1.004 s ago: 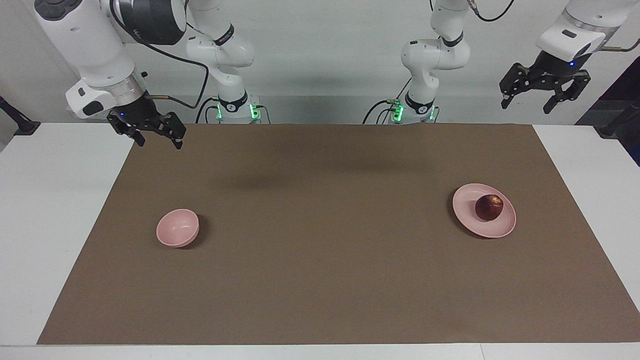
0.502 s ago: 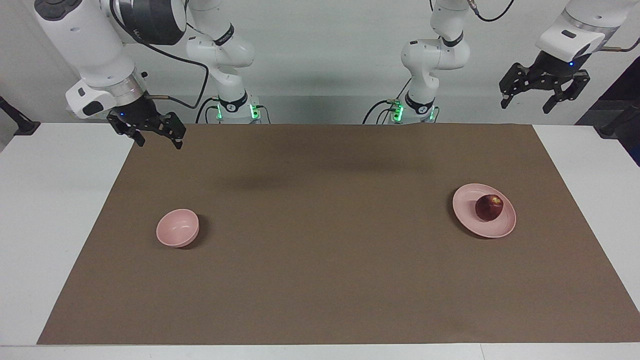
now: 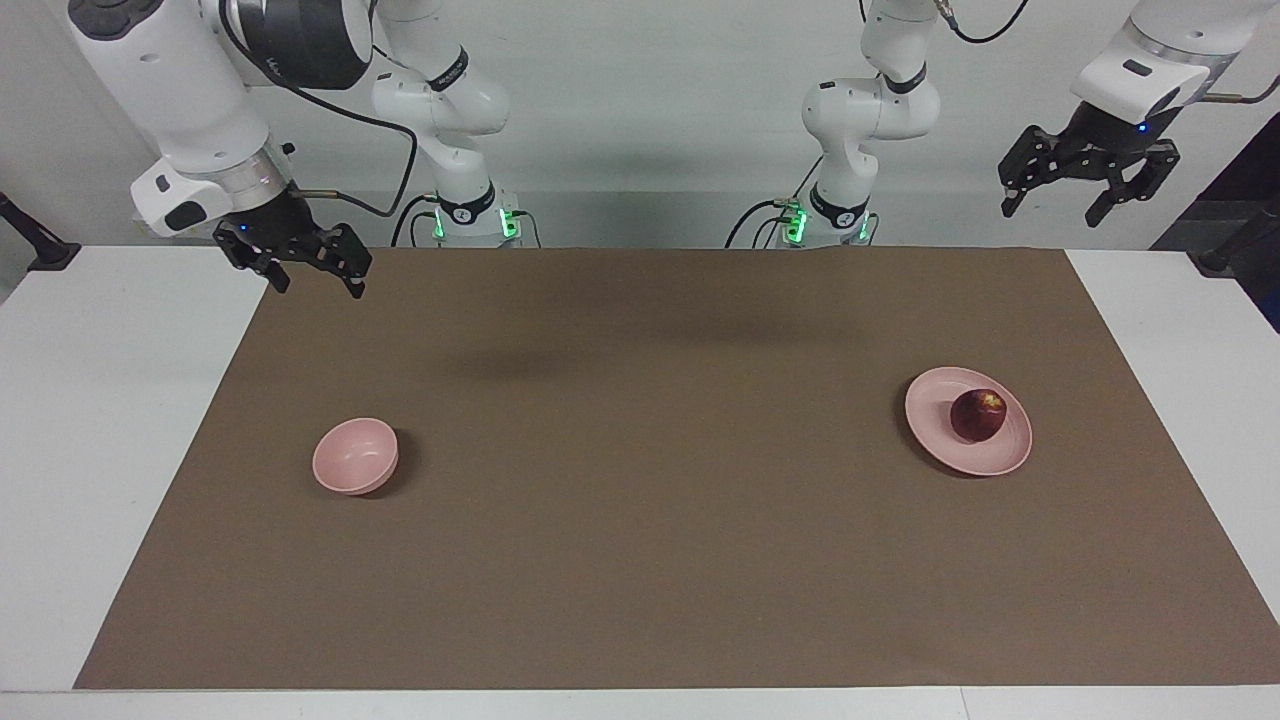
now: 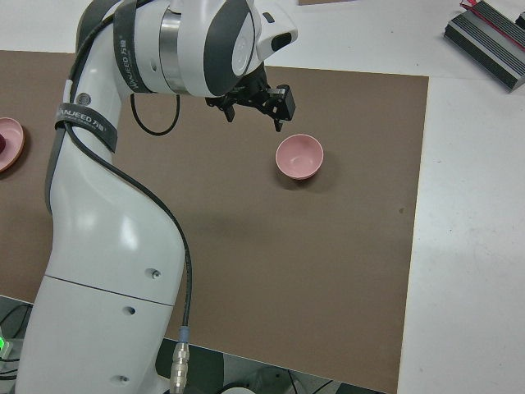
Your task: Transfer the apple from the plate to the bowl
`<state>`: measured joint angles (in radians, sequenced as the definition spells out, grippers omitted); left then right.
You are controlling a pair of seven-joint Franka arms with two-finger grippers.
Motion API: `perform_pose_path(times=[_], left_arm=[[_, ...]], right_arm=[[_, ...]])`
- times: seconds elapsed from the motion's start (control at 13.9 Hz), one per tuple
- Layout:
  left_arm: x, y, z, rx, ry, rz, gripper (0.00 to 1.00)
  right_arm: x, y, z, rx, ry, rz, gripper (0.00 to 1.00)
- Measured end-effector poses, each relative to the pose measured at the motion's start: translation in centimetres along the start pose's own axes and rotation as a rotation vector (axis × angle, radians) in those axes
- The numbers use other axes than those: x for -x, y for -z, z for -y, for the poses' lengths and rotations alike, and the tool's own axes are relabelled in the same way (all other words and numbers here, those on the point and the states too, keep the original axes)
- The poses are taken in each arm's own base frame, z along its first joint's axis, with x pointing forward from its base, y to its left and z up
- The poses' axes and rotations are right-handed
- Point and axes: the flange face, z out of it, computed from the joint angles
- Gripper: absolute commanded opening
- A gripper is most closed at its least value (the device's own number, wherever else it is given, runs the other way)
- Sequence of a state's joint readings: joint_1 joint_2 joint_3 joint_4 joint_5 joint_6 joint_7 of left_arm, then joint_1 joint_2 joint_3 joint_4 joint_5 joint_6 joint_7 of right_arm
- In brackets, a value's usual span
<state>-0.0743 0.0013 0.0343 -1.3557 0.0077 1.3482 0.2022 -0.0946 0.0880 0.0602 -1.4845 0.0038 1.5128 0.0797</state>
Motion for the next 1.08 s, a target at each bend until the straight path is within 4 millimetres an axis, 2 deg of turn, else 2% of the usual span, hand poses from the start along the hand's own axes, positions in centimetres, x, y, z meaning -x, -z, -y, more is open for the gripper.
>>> perform_pose_path(times=[0.14, 0.36, 0.72, 1.08], left_arm=[[-0.4, -0.2, 0.2, -0.005, -0.006, -0.025, 1.00], [-1.1, -2.2, 1.4, -0.008, -0.029, -0.035, 1.00], [-2.0, -8.0, 4.4, 0.001, -0.074, -0.024, 1.00], [-2.7, -13.3, 5.1, 0.003, -0.071, -0.031, 1.00]], right_arm=[[0.0, 0.0, 0.0, 0.000, 0.000, 0.001, 1.00], [0.0, -0.1, 0.0, 0.000, 0.000, 0.002, 1.00], [0.0, -0.1, 0.0, 0.000, 0.001, 0.004, 1.00], [0.0, -0.2, 0.0, 0.000, 0.001, 0.006, 1.00]])
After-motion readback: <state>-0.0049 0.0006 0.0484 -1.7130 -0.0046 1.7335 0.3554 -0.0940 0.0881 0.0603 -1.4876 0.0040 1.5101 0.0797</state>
